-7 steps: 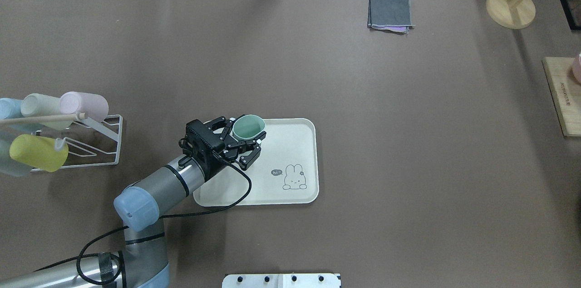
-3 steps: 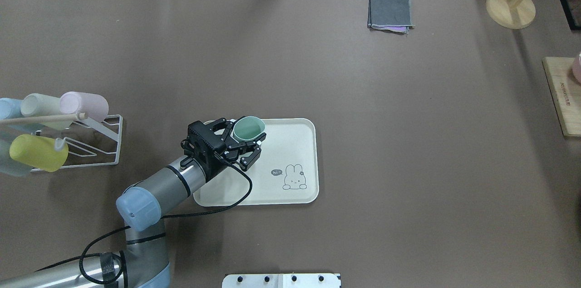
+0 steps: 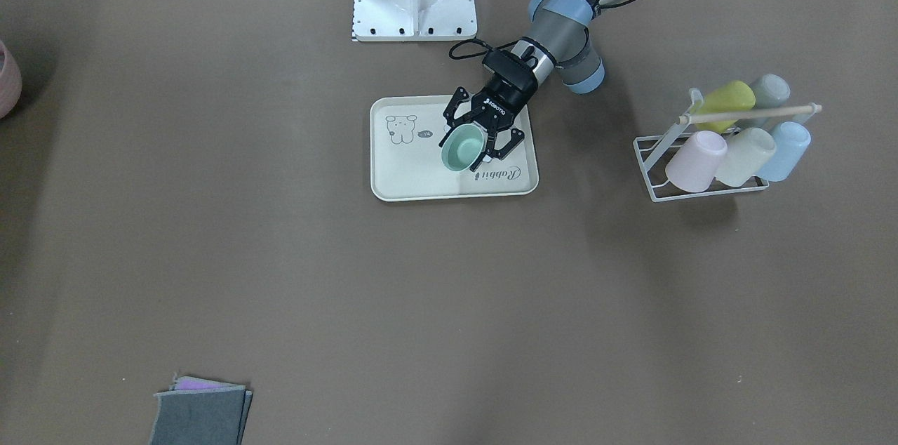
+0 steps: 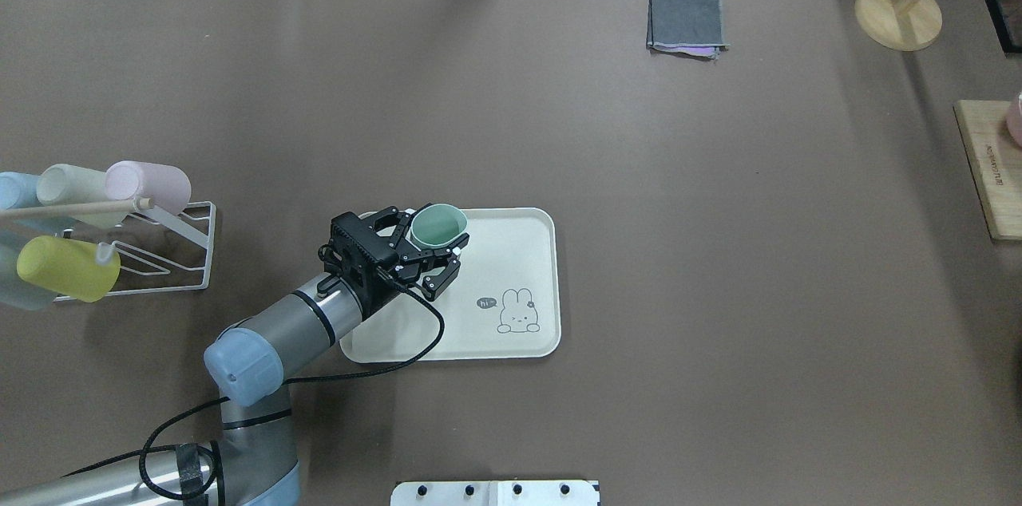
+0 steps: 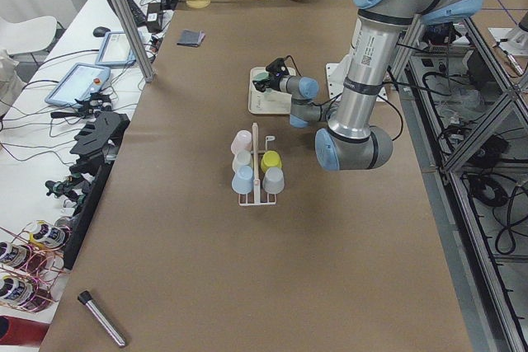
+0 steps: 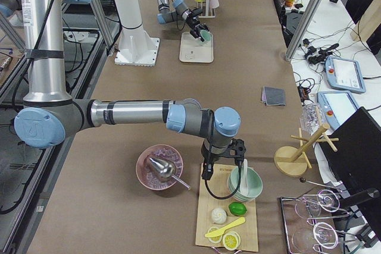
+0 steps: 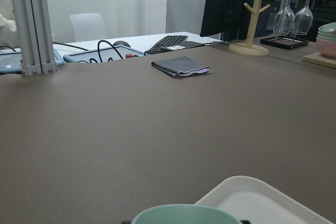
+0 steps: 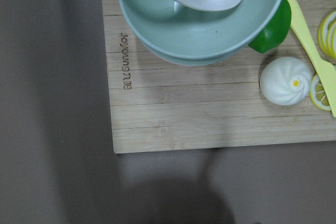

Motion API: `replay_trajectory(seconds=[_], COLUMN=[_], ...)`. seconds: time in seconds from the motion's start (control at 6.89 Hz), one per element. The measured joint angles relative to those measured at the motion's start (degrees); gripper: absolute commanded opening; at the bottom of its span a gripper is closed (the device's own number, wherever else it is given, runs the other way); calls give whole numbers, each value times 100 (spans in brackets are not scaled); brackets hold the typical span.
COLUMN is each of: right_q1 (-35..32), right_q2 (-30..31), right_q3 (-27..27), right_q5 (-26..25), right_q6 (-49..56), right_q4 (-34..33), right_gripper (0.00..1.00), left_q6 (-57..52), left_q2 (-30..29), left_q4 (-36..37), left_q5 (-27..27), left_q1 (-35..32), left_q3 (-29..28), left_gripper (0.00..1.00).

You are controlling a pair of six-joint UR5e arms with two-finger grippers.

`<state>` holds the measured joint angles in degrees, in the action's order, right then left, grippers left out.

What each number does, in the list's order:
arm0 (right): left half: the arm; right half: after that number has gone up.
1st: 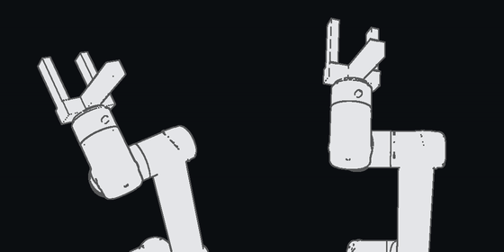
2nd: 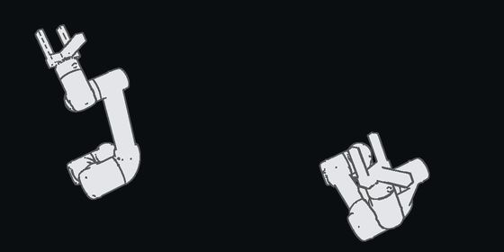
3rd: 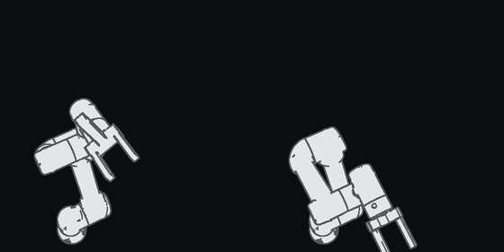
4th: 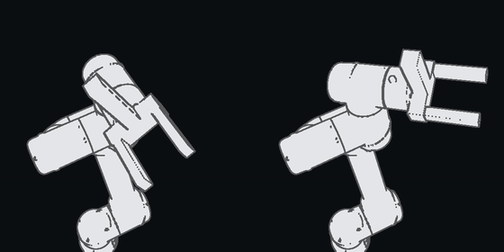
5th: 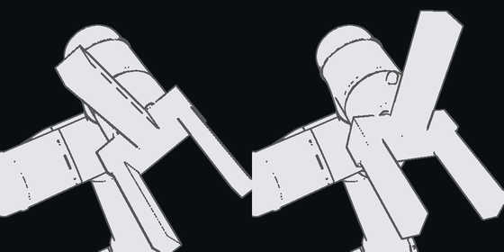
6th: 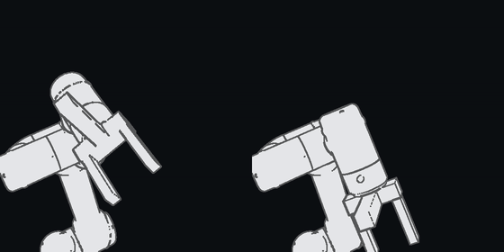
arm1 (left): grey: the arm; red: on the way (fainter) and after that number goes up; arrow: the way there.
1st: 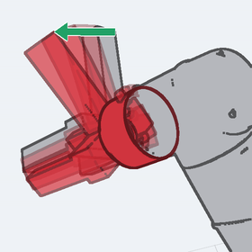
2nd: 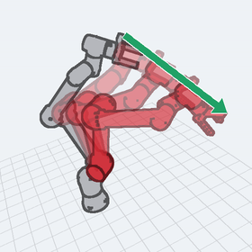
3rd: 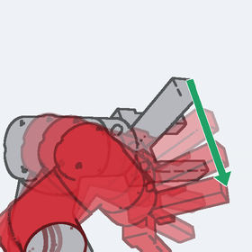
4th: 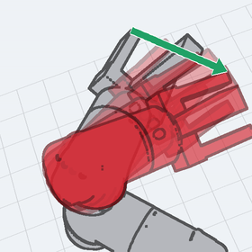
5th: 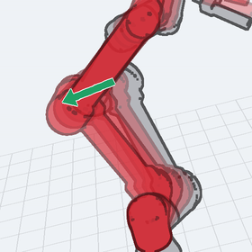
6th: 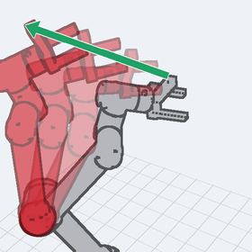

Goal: Pick up and place green cup on tray

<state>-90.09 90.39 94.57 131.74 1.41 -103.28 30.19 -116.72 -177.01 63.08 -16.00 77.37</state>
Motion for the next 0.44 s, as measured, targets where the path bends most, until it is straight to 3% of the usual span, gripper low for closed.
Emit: replay_trajectory(seconds=[0.29, 0.44], right_q1=[0, 0], right_q2=[-3, -3], right_q3=[0, -8], right_q5=[12, 15], right_q6=[0, 0], right_q4=[-3, -1], right_gripper=[99, 99], left_q6=[-3, -4], left_q2=[0, 0], left_q4=[-1, -1], left_q5=[3, 3], left_q1=[0, 0], left_q3=[5, 6], left_gripper=[72, 79])
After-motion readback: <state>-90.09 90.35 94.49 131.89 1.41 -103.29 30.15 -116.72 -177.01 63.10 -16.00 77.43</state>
